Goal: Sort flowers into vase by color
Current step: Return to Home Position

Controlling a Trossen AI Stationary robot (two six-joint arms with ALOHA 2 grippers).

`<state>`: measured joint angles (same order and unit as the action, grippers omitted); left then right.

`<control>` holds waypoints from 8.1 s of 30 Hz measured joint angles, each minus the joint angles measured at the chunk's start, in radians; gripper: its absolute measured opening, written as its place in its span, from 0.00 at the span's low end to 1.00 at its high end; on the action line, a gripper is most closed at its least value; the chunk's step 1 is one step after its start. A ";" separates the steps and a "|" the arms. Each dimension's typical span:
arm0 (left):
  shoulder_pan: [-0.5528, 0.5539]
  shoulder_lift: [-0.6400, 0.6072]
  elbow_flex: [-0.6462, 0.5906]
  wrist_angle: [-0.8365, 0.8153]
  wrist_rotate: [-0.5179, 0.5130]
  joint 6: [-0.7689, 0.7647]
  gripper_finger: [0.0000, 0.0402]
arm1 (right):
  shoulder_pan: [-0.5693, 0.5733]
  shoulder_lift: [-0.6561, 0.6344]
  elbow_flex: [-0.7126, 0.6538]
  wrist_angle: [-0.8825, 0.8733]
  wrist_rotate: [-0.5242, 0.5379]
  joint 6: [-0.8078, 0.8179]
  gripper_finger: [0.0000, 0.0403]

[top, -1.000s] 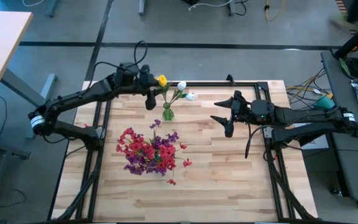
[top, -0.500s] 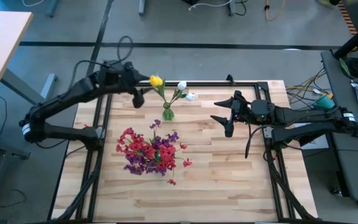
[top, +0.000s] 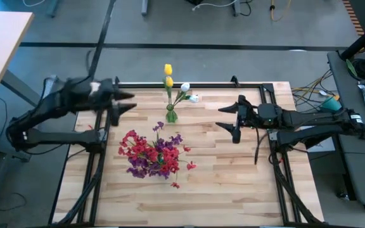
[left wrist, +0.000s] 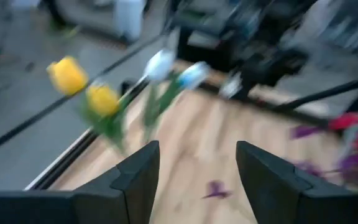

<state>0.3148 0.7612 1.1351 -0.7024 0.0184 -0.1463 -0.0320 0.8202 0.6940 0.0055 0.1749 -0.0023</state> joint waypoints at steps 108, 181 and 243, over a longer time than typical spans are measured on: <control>-0.857 -0.371 -0.827 0.206 -1.580 -0.455 0.00 | 0.162 -0.722 -0.683 0.441 0.084 -0.178 0.08; -0.671 -0.690 -1.119 0.761 -0.410 0.270 0.00 | 0.162 -0.720 -0.684 0.276 -0.035 -0.223 0.08; -0.671 -0.550 -1.116 0.762 -0.420 0.269 0.00 | 0.162 -0.713 -0.684 0.259 -0.035 -0.208 0.08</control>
<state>-0.3561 0.2108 0.0193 0.0593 -0.4019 0.1226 0.1303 0.1074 0.0105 0.2649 0.1397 -0.2099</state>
